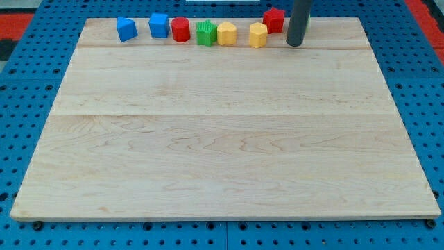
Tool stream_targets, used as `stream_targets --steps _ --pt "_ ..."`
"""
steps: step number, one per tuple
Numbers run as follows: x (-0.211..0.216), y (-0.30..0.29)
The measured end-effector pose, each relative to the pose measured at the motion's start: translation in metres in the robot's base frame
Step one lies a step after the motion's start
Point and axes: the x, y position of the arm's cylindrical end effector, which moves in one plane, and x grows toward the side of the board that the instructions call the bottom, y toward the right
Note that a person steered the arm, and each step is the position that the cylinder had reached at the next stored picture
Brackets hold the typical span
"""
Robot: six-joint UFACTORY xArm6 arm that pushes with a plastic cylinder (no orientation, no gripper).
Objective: Slide the red star yellow hexagon and the green circle to form a horizontal line
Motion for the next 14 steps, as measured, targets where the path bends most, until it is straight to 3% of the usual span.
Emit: stream_targets --steps 4,9,10,11,14 --pt "-0.006 -0.080" --pt "-0.030 -0.088" --pt "-0.004 -0.099" --pt "-0.004 -0.104" --pt "-0.037 -0.122"
